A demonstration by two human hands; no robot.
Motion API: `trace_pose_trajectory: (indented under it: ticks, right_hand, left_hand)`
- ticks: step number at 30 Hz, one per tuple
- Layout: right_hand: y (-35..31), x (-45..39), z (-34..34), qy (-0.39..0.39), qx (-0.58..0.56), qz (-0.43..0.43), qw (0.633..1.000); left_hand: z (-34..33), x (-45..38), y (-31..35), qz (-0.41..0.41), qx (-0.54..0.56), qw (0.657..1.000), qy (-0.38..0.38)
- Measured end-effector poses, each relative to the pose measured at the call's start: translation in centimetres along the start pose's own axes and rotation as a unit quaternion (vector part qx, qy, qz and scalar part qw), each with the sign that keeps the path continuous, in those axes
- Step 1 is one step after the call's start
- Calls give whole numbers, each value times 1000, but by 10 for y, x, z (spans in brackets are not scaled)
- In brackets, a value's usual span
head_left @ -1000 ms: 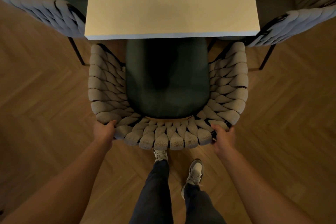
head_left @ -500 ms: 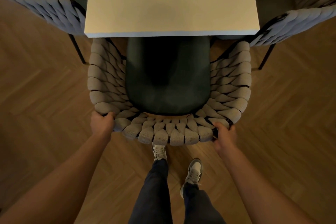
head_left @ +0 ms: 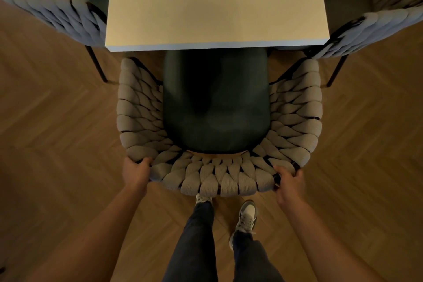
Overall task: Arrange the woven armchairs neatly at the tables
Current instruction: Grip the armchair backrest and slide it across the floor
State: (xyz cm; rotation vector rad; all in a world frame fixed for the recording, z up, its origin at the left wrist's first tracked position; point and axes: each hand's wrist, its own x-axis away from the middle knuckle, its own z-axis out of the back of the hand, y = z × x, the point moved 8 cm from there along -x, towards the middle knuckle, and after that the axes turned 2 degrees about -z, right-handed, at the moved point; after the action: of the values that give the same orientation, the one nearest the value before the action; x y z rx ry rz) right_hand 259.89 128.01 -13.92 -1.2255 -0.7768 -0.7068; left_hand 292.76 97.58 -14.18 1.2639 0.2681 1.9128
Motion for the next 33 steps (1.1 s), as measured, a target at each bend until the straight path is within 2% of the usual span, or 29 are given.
trace_pose_trajectory:
  ticks: [15, 33]
  right_hand:
    - [-2, -4, -4, -10, 3, 6, 1000]
    - [-18, -11, -46, -29, -16, -4, 999]
  left_hand:
    - [-2, -1, 9, -5, -13, 1000, 7]
    - [2, -28, 39, -7, -4, 1000, -4]
